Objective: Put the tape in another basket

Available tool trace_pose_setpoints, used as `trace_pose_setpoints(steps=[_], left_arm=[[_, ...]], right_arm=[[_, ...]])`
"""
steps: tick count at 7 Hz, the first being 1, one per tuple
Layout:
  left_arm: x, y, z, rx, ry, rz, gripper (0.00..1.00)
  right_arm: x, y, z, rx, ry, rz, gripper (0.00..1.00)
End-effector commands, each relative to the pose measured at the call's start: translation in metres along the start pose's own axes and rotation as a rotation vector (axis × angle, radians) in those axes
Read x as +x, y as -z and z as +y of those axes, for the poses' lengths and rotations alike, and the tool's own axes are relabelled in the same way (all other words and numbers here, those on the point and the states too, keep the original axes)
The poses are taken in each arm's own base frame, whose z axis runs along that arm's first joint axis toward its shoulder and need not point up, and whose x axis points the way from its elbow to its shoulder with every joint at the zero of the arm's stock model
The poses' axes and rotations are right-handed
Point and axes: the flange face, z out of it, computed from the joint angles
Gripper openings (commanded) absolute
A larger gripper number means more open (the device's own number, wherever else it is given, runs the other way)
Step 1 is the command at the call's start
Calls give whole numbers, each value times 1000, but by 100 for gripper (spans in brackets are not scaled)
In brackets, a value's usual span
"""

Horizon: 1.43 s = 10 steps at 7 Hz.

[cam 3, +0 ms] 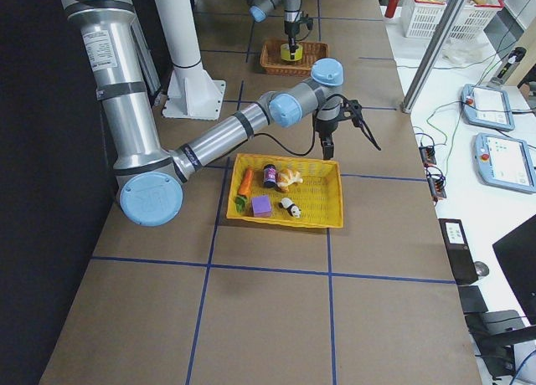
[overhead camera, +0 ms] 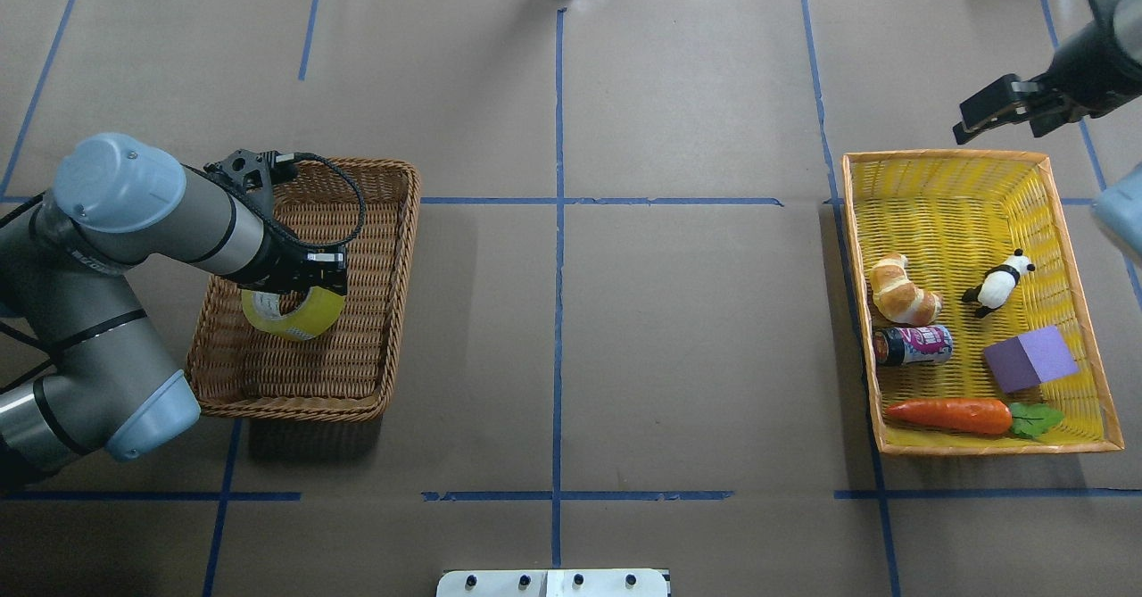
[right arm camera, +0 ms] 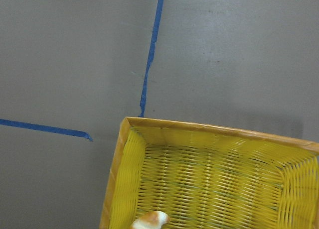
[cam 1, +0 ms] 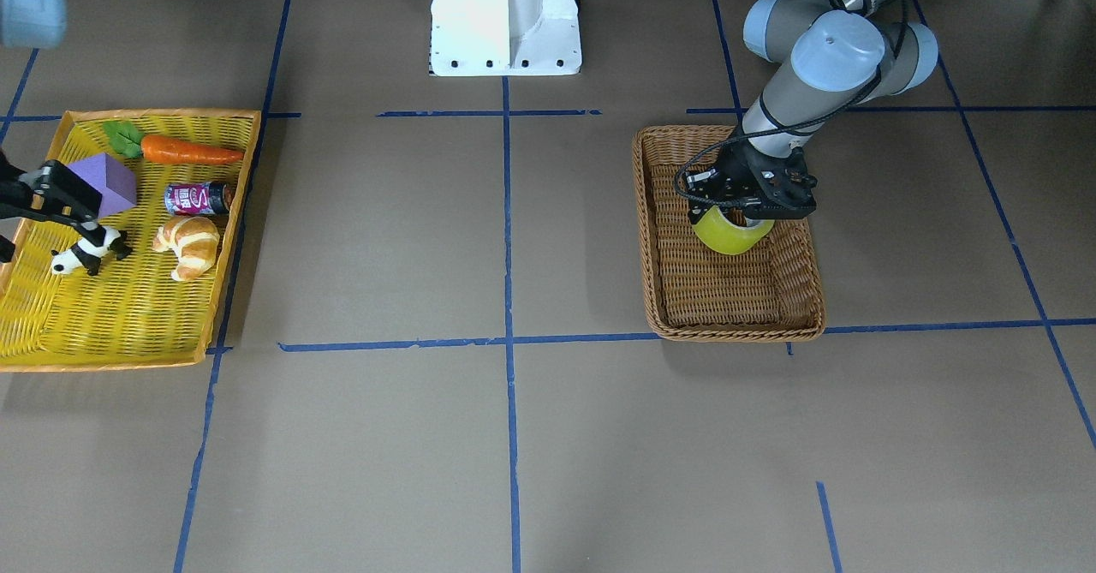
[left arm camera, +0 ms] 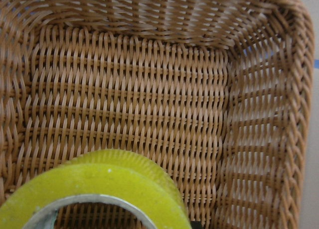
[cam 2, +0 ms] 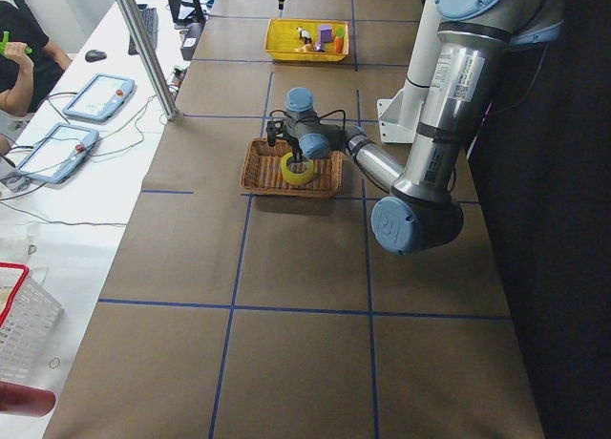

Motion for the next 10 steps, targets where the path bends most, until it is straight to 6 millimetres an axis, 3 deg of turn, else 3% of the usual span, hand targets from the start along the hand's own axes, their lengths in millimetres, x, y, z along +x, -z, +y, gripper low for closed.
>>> trace_pose_setpoints(steps=[1,2,4,5,6,7,9,10], left_arm=[[3,4,3,17,-7,1,100],[3,6,1,16,-4,-3,100],[-4,9,-4,-14,29,-107,100],[-6,29,-17,-1,-62,-119,100],[-21,57,-39,-15,-59,-117,100],[-42,85,-63,-31,-66,-89,100],[-128,122,-94,-46,-122,-100,100],[-186,158,-112,-39,-125,-94,100]], right_arm=[[28,5,4,-13,2,-3,100],[64,4,14,-23,46,18,100],[163,-4,23,-68,93,3,100],[213,-14,33,-95,119,-3,100],[274,-25,68,-129,94,-9,100],[306,-32,90,-142,28,-69,100],[308,-33,80,-139,42,-64,100],[311,-31,84,-135,39,-63,100]])
